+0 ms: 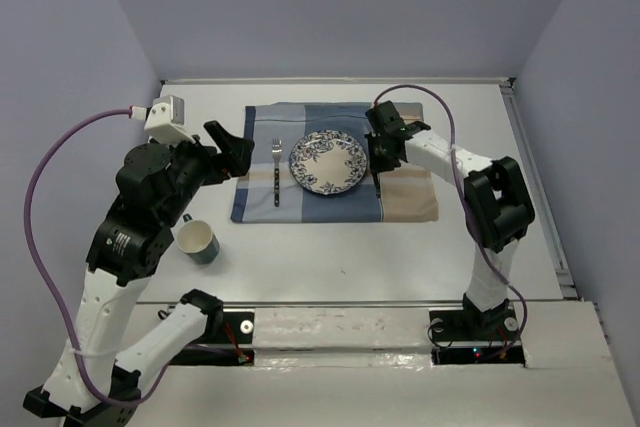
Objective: Set the dinner table for one person
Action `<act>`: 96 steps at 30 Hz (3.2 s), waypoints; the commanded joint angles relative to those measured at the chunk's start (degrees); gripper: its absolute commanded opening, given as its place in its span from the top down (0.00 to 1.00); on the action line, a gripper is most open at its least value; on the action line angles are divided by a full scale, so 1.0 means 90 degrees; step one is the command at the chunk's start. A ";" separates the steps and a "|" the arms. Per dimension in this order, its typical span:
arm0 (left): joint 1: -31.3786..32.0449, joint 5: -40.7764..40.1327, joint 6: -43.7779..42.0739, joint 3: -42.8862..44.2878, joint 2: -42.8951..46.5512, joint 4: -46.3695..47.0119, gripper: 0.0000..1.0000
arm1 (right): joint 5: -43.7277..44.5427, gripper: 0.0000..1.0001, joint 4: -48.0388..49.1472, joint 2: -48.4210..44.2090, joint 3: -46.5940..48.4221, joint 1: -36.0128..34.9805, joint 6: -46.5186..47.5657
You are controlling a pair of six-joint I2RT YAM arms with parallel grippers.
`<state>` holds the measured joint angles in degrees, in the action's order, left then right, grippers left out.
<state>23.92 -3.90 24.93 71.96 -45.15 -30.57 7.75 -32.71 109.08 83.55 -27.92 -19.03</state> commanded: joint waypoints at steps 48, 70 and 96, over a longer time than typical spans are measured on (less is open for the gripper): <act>-0.0012 -0.0983 0.0277 0.3528 -0.0532 -0.2463 0.01 | -0.1898 0.09 0.0969 0.2837 0.5353 -0.4095 -0.1665; -0.0012 -0.0504 0.0082 0.2777 -0.0111 -0.1966 0.01 | 0.0531 1.00 0.0529 0.0942 0.4508 -0.3569 -0.1327; -0.0021 -0.0416 -0.0485 0.0285 -0.0872 0.0408 0.01 | 0.0028 1.00 -0.0389 0.1941 0.5159 0.2380 0.0259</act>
<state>23.92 -7.53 22.72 75.44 -52.47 -32.34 11.55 -39.07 126.56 122.58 -6.15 -16.43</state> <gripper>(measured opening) 0.989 0.067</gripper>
